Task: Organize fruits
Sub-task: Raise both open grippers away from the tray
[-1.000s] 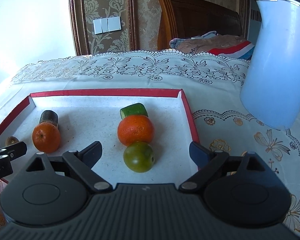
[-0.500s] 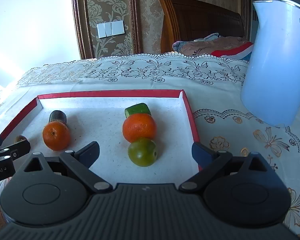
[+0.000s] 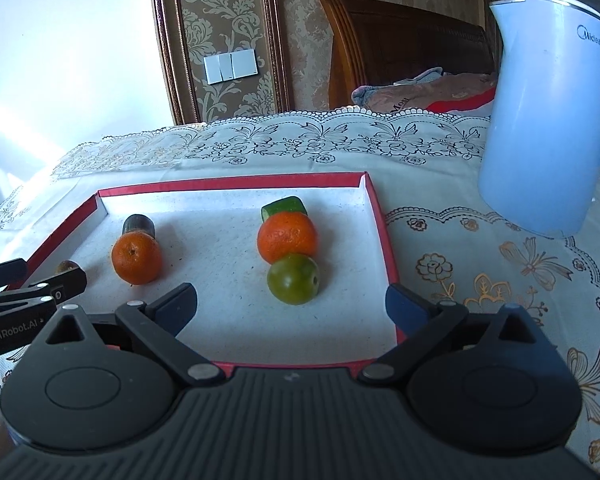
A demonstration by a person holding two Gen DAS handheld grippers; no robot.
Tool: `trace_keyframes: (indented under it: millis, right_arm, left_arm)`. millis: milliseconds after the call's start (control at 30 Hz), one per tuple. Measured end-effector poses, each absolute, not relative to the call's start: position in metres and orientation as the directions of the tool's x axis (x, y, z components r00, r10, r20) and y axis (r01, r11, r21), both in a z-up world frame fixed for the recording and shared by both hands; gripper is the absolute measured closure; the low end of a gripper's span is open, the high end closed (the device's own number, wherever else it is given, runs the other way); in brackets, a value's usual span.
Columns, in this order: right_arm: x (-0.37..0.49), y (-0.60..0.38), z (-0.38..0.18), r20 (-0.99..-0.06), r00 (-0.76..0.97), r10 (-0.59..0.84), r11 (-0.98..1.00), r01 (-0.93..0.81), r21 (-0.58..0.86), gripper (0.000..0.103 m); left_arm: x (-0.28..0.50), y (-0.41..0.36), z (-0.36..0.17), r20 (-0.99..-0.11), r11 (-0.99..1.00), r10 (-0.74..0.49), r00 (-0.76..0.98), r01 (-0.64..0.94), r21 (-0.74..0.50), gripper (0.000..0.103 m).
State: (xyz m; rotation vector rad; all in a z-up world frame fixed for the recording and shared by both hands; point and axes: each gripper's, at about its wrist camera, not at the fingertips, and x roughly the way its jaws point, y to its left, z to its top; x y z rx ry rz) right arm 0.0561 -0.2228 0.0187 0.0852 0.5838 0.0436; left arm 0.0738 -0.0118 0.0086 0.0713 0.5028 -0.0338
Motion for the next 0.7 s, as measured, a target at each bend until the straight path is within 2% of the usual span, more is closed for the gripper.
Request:
trace_keyframes:
  millis: [167, 367, 467, 700]
  right_arm:
    - [0.041, -0.225, 0.018, -0.539, 0.838, 0.086, 0.994, -0.037, 0.101, 0.002]
    - [0.020, -0.228, 0.021, -0.498, 0.867, 0.032, 0.998, 0.000, 0.065, 0.000]
    - [0.013, -0.243, 0.024, -0.481, 0.875, 0.051, 0.990, 0.018, 0.138, 0.000]
    - [0.013, -0.261, 0.021, -0.495, 0.869, 0.021, 0.978, 0.086, 0.191, 0.000]
  left_arm:
    - [0.065, -0.011, 0.012, -0.468, 0.997, -0.031, 0.883, 0.062, 0.052, 0.026]
    - [0.044, -0.002, 0.016, -0.471, 0.990, -0.139, 0.871, 0.138, -0.037, 0.026]
    - [0.036, -0.002, 0.016, -0.474, 0.979, -0.200, 0.858, 0.190, -0.068, 0.021]
    - [0.025, -0.011, 0.013, -0.496, 0.957, -0.275, 0.824, 0.283, -0.061, 0.021]
